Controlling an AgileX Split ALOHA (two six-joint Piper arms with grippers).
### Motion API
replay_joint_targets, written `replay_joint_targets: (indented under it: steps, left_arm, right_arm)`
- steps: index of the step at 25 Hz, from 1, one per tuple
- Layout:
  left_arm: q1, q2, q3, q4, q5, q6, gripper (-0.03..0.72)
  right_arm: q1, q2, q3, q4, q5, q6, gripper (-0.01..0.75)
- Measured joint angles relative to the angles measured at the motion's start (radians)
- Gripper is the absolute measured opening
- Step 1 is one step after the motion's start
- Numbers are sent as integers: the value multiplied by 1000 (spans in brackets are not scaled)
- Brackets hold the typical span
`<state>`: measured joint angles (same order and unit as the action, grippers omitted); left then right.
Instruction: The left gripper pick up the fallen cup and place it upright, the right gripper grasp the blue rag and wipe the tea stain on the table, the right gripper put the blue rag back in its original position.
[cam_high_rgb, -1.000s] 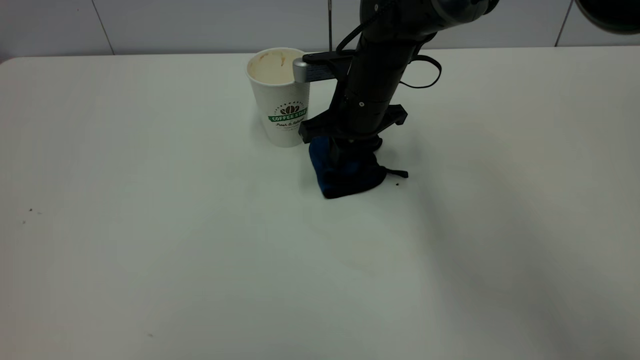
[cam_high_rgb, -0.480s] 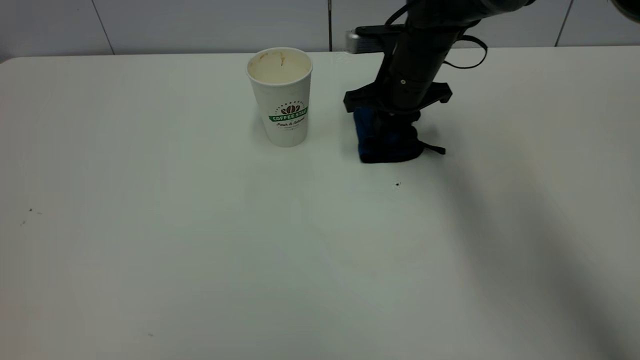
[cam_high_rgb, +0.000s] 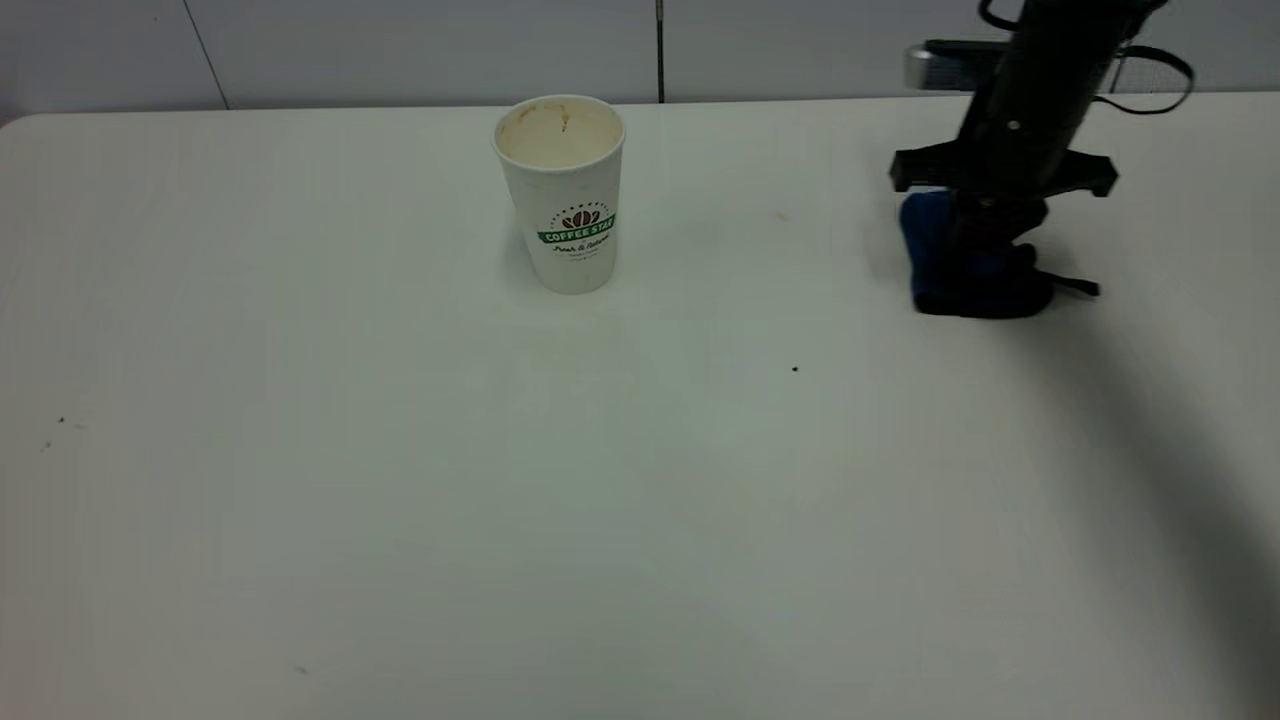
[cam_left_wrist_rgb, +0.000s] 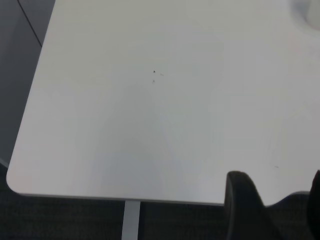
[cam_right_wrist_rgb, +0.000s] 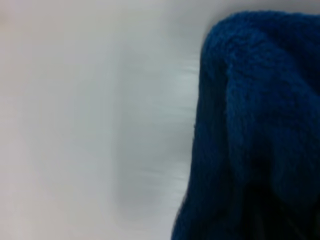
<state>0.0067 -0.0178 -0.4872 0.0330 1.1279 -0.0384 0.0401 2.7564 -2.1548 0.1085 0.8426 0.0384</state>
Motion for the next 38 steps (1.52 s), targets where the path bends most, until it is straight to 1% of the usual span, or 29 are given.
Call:
replay_joint_targets:
  steps: [4,6,9,10,12,13,15,18,20,21,25,28,32,35,38]
  left_arm:
    - [0,0,0,0,0,0,346]
    - [0,0,0,0,0,0,346]
    - [0,0,0,0,0,0,346]
    - [0,0,0,0,0,0,346]
    - [0,0,0,0,0,0,346]
    - [0,0,0,0,0,0,346]
    - [0,0,0,0,0,0,346]
    - [0,0,0,0,0,0,346]
    - [0,0,0,0,0,0,346]
    - [0,0,0,0,0,0,346]
    - [0,0,0,0,0,0,346]
    - [0,0,0,0,0,0,346]
    - [0,0,0,0,0,0,346]
    - [0,0,0,0,0,0,346]
    - [0,0,0,0,0,0,346]
  right_arm:
    - [-92,-1,0,-1,55,0,94]
    - [-119,-1,0,-6,75,-2,94]
    - [-133,-3,-1,-29,90,-3,96]
    - [-133,-3,-1,-34,93,-3,106]
    - [-132,-4,-1,-40,98,-3,149]
    - [-132,-4,-1,-43,107,-4,194]
    - [-132,-7,-3,-50,133,-17,323]
    - [-133,-8,-29,-56,218,-85,611]
    - [-133,-17,-61,-48,301,-113,694]
    - [-133,-27,-75,-39,332,-119,711]
    - [-131,-122,-94,-2,358,-135,727]
    - [-116,-240,-40,11,359,-136,728]
    - [-74,-469,162,6,364,-129,728]
    - [-44,-673,361,6,371,-119,728]
    - [-33,-874,514,8,377,-118,728]
